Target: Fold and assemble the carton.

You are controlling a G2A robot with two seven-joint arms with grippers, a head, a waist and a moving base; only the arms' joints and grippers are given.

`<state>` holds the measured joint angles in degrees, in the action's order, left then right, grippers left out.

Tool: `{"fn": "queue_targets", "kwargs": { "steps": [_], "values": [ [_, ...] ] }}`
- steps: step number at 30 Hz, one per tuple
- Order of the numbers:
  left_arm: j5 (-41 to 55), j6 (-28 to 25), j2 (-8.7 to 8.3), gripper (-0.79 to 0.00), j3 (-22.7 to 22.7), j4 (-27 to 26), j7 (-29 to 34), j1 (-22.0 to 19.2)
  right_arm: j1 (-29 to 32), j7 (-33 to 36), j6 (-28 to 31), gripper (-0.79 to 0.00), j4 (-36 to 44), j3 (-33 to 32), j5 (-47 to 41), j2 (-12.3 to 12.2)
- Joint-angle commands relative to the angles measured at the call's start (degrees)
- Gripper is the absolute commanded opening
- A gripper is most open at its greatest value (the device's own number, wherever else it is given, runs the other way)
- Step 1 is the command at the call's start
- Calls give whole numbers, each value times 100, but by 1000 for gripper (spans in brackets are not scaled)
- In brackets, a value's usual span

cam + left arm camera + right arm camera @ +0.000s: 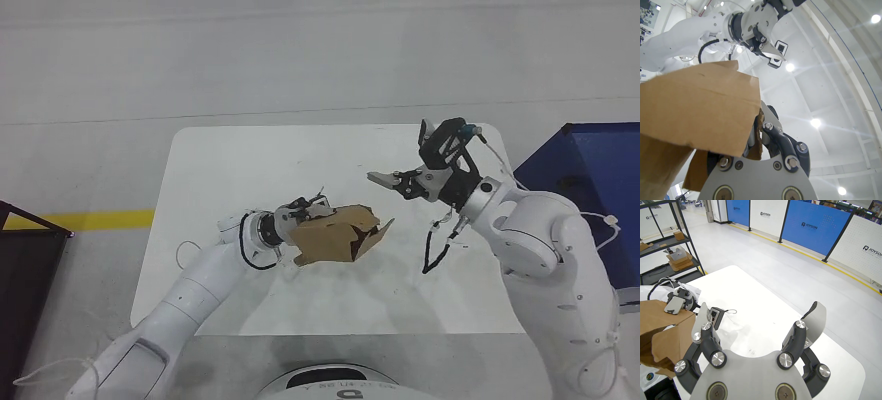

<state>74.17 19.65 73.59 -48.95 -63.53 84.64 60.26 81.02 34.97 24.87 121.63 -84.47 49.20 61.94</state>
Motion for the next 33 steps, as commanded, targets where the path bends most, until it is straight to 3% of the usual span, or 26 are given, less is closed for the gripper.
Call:
{"fn": "queue_targets", "kwargs": {
  "steps": [1,11,13,17,21,33],
  "values": [
    [77,-2,-33,-785,-26,53,2,-8,56,-205,39,0,26,-61,-16,-3],
    [79,-39,-72,-785,-143,138,-25,-11,132,-525,21,0,-58,-90,-104,5],
    [539,35,-56,-785,-242,-58,-36,138,203,-664,-102,0,-229,-124,-36,8],
    [1938,293,-12,-785,-300,-414,-292,389,386,-789,194,0,-304,-173,-107,-11],
    [2349,581,9,-785,-121,-505,-581,375,470,-920,312,0,-309,-20,-90,-7],
    [2670,744,259,-785,348,103,-745,-27,464,-1747,173,0,-50,674,-69,79]
  ]
}}
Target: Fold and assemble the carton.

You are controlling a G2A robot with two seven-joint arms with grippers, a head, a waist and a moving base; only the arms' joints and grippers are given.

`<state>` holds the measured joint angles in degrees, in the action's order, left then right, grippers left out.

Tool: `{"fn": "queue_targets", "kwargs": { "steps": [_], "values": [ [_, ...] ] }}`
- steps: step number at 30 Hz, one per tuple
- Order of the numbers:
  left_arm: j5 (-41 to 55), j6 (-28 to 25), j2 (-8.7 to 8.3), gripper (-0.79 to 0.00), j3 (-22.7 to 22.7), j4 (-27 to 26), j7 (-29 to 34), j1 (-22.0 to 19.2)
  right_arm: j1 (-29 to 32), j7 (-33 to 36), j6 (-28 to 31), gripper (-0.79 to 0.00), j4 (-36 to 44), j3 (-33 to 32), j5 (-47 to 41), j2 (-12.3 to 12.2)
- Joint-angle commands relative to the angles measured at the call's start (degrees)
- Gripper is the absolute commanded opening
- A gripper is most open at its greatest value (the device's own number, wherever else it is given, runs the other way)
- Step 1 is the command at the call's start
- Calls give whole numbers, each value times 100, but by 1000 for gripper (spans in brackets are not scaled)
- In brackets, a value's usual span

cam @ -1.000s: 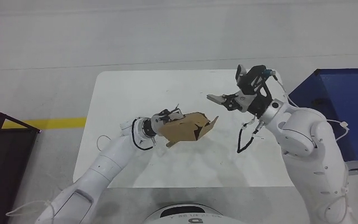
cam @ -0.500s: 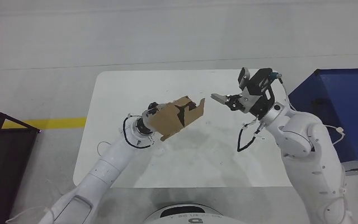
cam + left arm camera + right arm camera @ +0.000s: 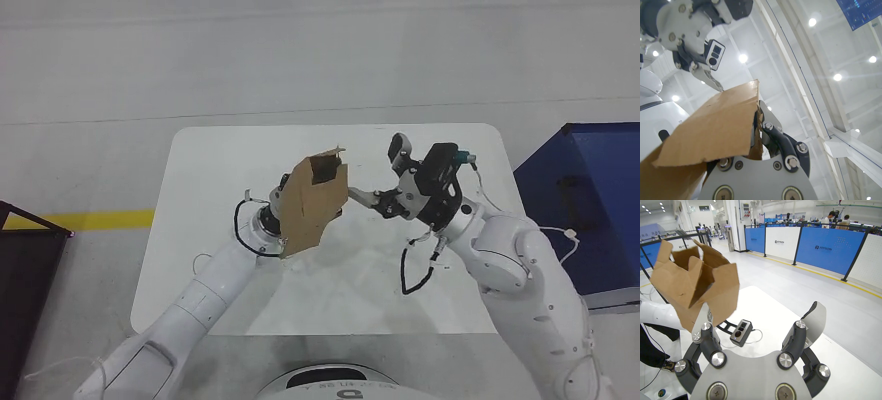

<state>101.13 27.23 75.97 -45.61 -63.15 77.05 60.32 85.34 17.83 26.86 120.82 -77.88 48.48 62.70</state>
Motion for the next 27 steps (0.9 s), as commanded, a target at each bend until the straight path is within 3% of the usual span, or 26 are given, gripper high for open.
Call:
{"fn": "queue_targets", "kwargs": {
  "steps": [1,13,27],
  "values": [
    [-25,-32,44,-785,27,113,32,-56,65,-51,-44,0,64,38,2,4],
    [-19,-97,222,-785,19,385,98,-132,112,-40,-173,0,82,251,99,21],
    [-402,-135,192,-785,-56,241,135,-100,137,-101,-113,0,276,-203,50,-17]
  ]
}}
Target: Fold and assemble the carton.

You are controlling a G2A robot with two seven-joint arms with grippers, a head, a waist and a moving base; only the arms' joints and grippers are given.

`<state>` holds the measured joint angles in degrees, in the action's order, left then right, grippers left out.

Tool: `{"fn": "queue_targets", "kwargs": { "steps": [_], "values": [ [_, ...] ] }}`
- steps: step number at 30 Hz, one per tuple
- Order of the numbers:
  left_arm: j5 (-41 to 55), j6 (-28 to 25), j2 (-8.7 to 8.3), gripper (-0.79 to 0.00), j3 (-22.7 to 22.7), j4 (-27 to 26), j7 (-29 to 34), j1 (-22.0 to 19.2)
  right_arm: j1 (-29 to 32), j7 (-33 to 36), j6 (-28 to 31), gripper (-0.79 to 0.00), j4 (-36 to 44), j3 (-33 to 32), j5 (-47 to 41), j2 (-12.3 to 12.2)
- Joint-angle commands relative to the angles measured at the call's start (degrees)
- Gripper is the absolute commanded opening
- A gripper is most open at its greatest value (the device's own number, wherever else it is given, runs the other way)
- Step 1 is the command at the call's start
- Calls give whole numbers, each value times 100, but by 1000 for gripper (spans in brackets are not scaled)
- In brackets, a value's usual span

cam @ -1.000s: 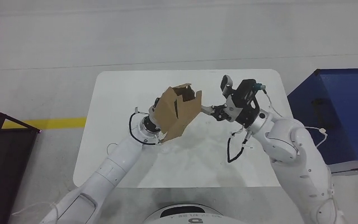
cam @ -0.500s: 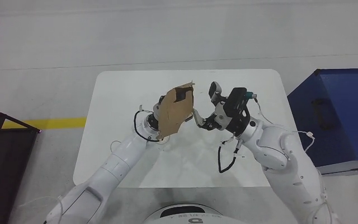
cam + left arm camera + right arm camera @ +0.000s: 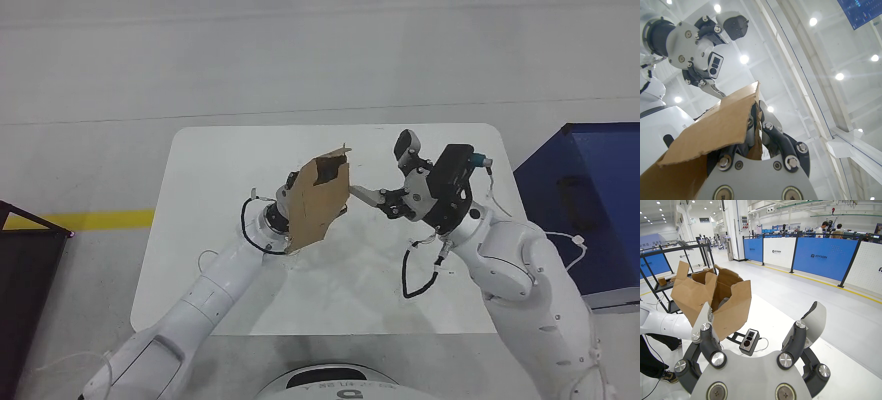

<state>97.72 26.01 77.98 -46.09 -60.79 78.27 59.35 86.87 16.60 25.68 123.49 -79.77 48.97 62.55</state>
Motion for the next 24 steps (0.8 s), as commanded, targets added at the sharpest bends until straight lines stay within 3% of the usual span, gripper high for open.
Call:
{"fn": "queue_targets", "kwargs": {
  "steps": [1,11,24],
  "values": [
    [-100,-24,-16,-785,-18,5,25,-1,-31,46,12,0,19,-24,-8,-3],
    [-313,-93,-97,-785,-85,-138,93,31,-165,112,9,0,-82,-268,-184,-20],
    [-621,-125,-180,-785,-58,-171,125,-53,-508,645,102,0,-217,-48,-561,-24]
  ]
}}
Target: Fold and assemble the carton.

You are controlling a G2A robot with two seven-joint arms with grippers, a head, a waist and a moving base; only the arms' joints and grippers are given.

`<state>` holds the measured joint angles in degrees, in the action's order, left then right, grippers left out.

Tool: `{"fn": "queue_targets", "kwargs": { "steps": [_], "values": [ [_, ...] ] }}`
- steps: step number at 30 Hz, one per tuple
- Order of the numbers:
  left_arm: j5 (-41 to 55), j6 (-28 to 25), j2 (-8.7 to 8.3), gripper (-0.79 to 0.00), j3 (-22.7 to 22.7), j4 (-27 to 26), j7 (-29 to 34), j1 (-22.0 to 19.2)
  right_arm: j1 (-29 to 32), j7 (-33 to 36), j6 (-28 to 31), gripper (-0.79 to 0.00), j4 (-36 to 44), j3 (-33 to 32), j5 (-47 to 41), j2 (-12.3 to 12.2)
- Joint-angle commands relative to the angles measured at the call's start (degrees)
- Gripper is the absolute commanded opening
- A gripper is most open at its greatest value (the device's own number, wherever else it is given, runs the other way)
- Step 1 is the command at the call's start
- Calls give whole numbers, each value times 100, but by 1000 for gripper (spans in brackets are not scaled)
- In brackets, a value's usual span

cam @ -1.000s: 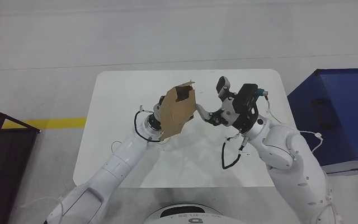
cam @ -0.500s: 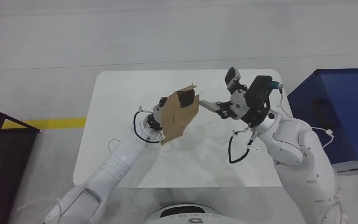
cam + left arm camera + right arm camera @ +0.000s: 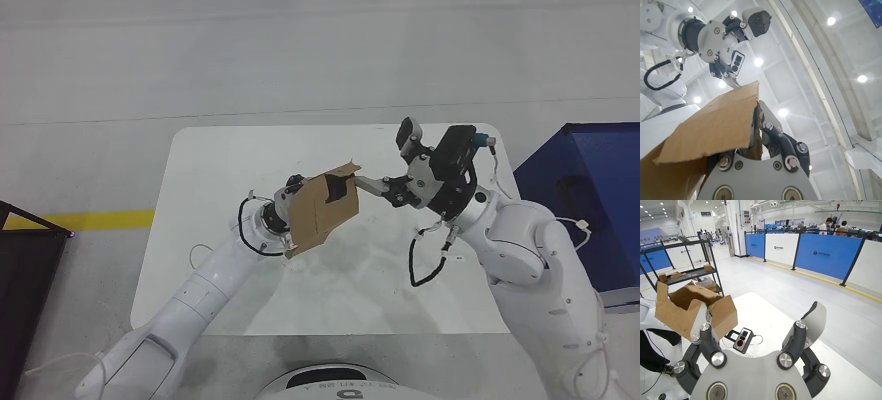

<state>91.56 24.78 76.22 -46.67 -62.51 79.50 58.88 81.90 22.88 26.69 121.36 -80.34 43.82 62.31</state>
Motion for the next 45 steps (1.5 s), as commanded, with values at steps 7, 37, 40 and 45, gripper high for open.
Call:
{"fn": "queue_targets", "kwargs": {
  "steps": [7,37,40,45],
  "values": [
    [-4,-16,-20,-785,29,-3,16,-34,-54,113,51,0,0,70,-211,-4],
    [69,-364,-234,-785,381,-319,365,-161,-36,643,134,-126,-1029,130,-2828,-9],
    [103,-379,-255,-785,410,-314,380,-177,-72,821,64,-126,-1011,148,-2835,-20],
    [160,-414,-284,-785,444,-298,414,-200,-63,730,40,0,-888,9,-2777,-34]
  ]
}}
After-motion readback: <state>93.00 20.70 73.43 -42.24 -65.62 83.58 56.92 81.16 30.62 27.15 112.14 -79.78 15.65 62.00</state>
